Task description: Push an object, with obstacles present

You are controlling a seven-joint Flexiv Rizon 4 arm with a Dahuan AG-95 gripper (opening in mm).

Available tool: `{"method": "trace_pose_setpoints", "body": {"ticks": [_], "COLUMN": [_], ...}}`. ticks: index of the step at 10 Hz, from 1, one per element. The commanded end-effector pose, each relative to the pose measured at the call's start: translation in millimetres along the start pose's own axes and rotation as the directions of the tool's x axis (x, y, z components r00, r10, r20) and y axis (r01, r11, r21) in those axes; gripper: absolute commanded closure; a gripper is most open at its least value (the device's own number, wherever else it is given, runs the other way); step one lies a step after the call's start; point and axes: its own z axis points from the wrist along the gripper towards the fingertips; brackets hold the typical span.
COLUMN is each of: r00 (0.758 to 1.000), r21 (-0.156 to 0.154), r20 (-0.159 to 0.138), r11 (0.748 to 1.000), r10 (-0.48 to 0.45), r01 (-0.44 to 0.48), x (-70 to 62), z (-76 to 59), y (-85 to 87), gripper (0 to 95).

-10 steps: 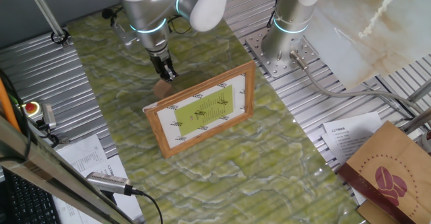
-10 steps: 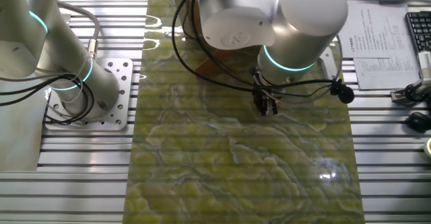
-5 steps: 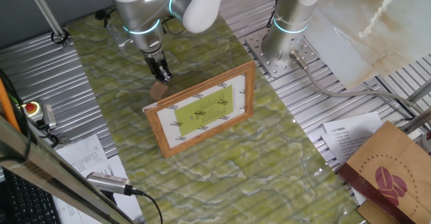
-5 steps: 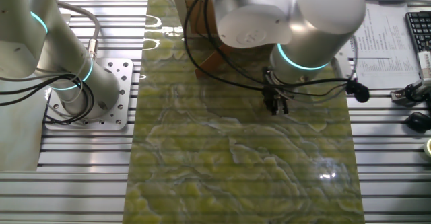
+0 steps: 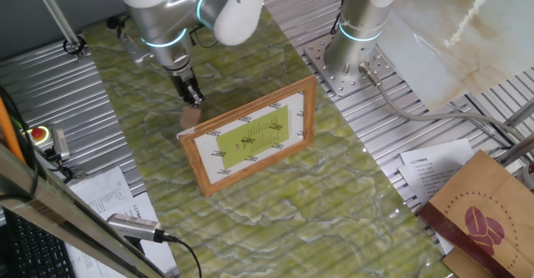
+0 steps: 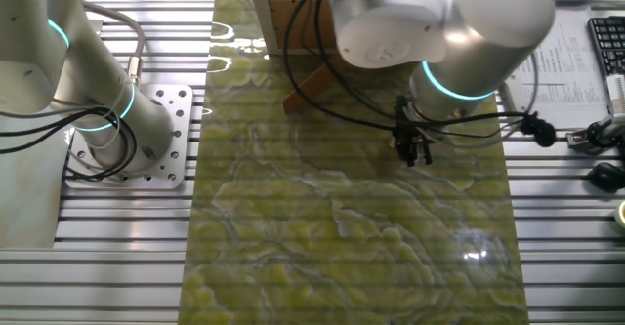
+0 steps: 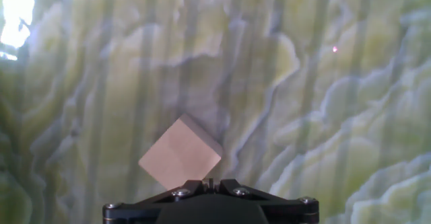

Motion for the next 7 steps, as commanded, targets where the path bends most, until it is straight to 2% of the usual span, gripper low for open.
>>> {"method": "trace_pose_setpoints", "body": {"ticks": [1, 7], "r00": [1.000, 1.000], "r21": [0.000, 0.000], "r20": [-0.004, -0.007], "r11": [1.000, 1.000], "r10": [-0.007, -0.017], "r01": [0.007, 0.017], "x": [-6.1, -14.7], "z": [0.1, 7.6], "y": [0.1, 15.2], "gripper": [95.0, 95.0]}}
